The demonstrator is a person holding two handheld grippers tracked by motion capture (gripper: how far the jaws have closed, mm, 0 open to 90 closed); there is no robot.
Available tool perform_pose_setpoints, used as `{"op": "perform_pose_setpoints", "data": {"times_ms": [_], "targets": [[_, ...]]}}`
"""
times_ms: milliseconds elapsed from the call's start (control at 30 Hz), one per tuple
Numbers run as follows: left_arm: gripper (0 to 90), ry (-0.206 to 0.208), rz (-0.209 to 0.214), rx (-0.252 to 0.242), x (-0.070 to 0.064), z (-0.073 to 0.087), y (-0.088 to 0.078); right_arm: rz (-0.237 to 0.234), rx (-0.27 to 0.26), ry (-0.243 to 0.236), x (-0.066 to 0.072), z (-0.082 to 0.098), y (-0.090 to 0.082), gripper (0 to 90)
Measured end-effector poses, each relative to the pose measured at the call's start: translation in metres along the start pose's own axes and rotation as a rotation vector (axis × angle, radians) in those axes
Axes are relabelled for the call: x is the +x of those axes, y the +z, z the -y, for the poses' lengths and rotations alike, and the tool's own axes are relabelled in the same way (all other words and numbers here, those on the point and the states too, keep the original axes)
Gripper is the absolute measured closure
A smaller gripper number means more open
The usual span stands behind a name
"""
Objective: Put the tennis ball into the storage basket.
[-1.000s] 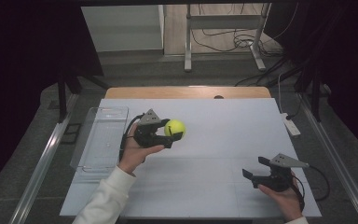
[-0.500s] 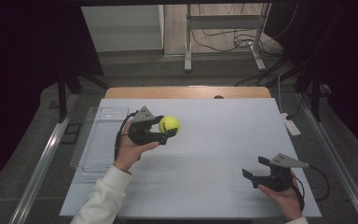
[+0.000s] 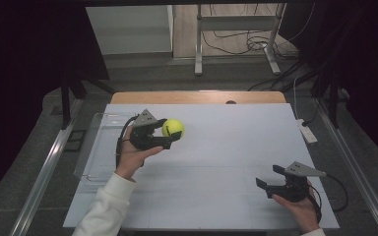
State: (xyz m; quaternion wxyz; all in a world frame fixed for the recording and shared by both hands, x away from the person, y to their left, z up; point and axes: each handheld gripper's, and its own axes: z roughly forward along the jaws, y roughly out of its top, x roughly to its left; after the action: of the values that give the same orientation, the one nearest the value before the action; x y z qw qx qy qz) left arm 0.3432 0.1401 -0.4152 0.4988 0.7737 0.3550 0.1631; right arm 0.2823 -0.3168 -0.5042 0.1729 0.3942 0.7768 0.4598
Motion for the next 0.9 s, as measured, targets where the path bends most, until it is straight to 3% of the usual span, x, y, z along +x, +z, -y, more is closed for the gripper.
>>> {"op": "perform_pose_setpoints", "data": {"times_ms": [900], "targets": [[27.0,-0.050,-0.044,-0.040,0.019,0.000,-0.018,-0.001,-0.002,-0.003,0.001,0.000,0.000,11.9]]}}
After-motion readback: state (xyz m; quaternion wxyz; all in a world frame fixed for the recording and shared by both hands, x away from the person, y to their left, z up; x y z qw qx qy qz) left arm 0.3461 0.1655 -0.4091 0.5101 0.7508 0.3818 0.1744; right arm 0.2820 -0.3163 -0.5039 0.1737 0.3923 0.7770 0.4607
